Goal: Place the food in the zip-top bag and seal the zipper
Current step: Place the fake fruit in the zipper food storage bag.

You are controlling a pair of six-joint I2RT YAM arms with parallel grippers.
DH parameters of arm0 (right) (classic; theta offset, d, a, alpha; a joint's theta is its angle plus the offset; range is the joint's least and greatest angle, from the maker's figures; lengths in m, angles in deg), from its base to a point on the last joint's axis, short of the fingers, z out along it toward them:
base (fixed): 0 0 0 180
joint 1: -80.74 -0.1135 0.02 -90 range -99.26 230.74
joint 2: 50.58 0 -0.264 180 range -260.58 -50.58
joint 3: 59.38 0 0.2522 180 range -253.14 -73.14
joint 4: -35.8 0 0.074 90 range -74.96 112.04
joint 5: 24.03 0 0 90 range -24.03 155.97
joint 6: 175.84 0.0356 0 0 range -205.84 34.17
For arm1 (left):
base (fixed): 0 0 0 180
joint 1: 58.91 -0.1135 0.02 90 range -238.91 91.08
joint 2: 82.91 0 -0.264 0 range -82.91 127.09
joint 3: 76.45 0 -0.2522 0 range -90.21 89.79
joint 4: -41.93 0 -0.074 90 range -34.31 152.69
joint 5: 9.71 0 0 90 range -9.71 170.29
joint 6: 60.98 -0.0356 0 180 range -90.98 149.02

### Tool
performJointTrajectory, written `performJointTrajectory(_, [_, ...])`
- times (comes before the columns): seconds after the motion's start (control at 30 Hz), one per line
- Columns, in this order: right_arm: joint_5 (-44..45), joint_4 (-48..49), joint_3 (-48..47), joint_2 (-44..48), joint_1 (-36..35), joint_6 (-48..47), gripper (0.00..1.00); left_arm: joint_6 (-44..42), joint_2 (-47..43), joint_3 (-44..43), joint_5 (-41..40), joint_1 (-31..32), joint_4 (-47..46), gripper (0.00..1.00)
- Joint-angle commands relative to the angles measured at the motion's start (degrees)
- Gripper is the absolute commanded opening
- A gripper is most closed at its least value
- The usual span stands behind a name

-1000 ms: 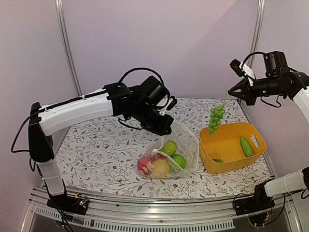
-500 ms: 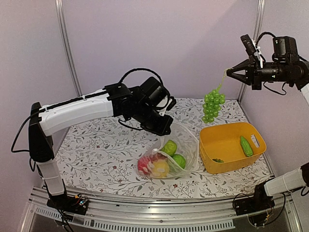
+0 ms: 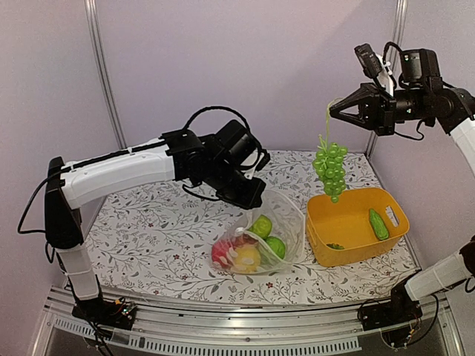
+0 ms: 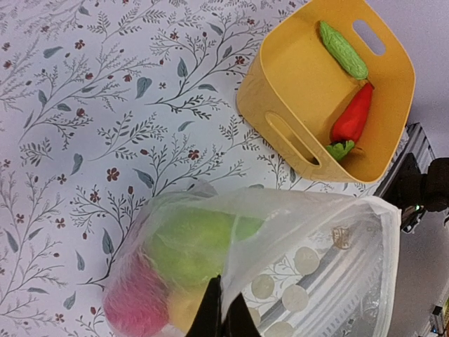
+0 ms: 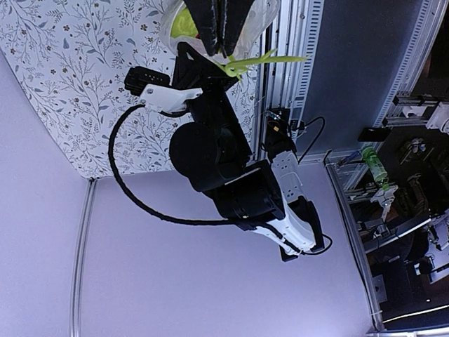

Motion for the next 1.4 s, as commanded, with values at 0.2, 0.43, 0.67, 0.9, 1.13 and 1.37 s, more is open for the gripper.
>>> performJointTrajectory(0.2, [1.60,3.23,4.06,-3.30,-9.82,0.86,0.00,0.40,1.24,1.79,-0.11,-0.62,-1.03,0.00])
performJointTrajectory(0.43, [4.43,5.66,11.66,-4.33,-12.80,-1.33,0.00,0.73,-0.33,2.99,-0.67,-1.01,-1.03,0.00])
performJointTrajectory(0.67, [6.00,6.45,15.37,-4.79,-13.32,-2.22,0.00,0.58,-1.05,4.13,-0.67,-1.51,-1.03,0.00])
performJointTrajectory(0.9, [11.82,7.02,19.08,-6.33,-20.22,-4.35,0.00,0.38,-1.01,3.79,-0.51,-1.95,-1.51,0.00])
performJointTrajectory(1.13, [12.90,7.04,15.19,-10.17,-23.79,-3.79,0.00,0.28,-1.51,3.90,-0.31,-2.06,-1.55,0.00])
performJointTrajectory(1.37, [21.86,7.69,16.64,-10.70,-23.83,-2.32,0.00,0.40,-1.96,4.92,-0.33,-2.01,-1.56,0.00])
